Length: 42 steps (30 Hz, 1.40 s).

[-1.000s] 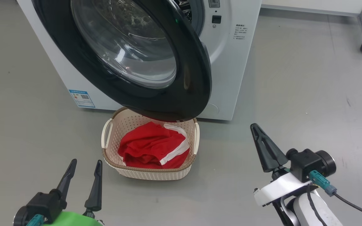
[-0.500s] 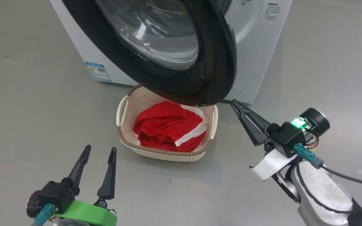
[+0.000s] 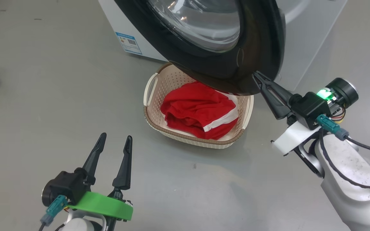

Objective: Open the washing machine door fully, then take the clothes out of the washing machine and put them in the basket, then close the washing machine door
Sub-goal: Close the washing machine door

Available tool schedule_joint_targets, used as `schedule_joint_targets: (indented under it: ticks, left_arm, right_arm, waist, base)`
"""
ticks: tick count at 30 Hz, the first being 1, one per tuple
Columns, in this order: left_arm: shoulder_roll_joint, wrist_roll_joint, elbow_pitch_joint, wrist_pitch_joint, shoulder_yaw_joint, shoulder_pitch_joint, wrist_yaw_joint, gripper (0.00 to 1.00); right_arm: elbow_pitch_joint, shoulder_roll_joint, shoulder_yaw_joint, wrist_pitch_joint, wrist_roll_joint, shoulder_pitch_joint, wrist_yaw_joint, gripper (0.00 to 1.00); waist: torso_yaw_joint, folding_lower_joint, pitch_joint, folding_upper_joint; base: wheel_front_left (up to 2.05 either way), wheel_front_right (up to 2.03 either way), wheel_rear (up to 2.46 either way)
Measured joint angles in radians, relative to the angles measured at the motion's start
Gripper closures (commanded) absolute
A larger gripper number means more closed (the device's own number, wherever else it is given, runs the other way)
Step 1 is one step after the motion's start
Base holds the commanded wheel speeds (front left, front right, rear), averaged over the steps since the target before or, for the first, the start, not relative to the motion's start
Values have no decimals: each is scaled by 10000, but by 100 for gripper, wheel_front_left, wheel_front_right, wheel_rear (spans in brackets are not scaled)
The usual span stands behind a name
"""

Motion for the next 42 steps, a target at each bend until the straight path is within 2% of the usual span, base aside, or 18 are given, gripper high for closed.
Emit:
schedule_joint_targets:
  ticks: [8, 19, 31, 42]
  left_arm:
    - [-86, 88, 280, 0, 127, -67, -13, 0]
    - [-138, 184, 339, 0, 215, -133, -84, 0]
    - [-441, -25, 234, 0, 286, -516, -186, 0]
    - [-523, -326, 88, 0, 297, -838, -267, 0]
  right_arm:
    - [458, -194, -261, -29, 384, -406, 0, 100]
    - [840, -303, -711, -27, 878, -795, 88, 100]
    - [926, -508, -1682, 90, 1703, -1747, 86, 100]
    - [788, -1244, -1931, 709, 1638, -3400, 88, 100]
  waist:
    - [485, 0, 278, 0]
    - [551, 0, 418, 0]
    - [617, 0, 1007, 0]
    - [881, 0, 1888, 0]
  base:
    - [0, 0, 0]
    - [0, 0, 0]
    - [0, 0, 0]
    - [0, 0, 0]
